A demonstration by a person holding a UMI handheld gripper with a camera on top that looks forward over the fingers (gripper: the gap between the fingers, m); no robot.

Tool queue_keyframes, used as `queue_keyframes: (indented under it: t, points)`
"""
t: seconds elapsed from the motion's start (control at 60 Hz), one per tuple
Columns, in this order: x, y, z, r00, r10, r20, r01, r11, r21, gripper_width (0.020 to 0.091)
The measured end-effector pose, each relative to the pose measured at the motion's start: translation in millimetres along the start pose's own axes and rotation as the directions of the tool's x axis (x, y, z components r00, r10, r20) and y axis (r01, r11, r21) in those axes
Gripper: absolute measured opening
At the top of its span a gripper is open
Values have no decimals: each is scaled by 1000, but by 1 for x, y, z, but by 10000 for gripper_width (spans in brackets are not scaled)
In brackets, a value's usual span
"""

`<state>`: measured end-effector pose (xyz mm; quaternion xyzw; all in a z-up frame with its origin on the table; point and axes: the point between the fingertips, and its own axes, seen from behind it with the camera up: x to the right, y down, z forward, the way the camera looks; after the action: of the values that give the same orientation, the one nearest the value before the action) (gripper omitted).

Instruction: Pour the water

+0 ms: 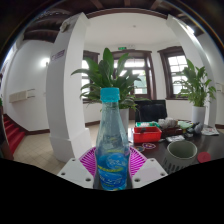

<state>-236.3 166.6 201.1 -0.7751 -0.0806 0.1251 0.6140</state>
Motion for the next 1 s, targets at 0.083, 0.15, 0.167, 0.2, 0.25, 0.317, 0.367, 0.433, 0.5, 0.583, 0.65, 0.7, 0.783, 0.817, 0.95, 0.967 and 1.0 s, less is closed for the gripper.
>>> queue_keyframes:
  t: [0.083,0.15,0.167,0.2,0.25,0.317,0.367,0.433,0.5,0.583,0.65,0.7,0.783,0.817,0.95,0.967,1.0]
  points:
    - [6,-8,1,1000,15,-6,-15,1000,-6,380]
    - [14,-22,17,997,79,-13,-79,997,-22,378]
    - [13,-29,13,994,110,-16,-111,994,-17,379]
    - [18,-37,18,982,187,-13,-187,982,-20,378]
    - [22,-53,27,941,338,5,-338,941,-6,379]
    - [19,-84,35,815,579,40,-580,814,38,380]
    - [25,-106,45,674,734,84,-739,670,73,380]
    - [28,-137,49,454,878,154,-890,441,110,379]
    - [38,-159,65,274,940,203,-959,250,137,380]
    - [41,-175,74,94,971,221,-986,61,153,383]
    - [41,-190,84,-34,969,245,-985,-75,158,386]
    - [39,-201,93,-122,955,269,-975,-167,150,386]
    - [29,-209,107,-235,928,288,-948,-285,144,385]
    - [25,-214,114,-277,914,297,-933,-329,142,387]
    - [9,-221,115,-412,851,324,-868,-475,145,384]
    - [7,-219,113,-419,850,319,-865,-481,144,384]
    - [-1,-218,116,-429,848,311,-859,-490,150,386]
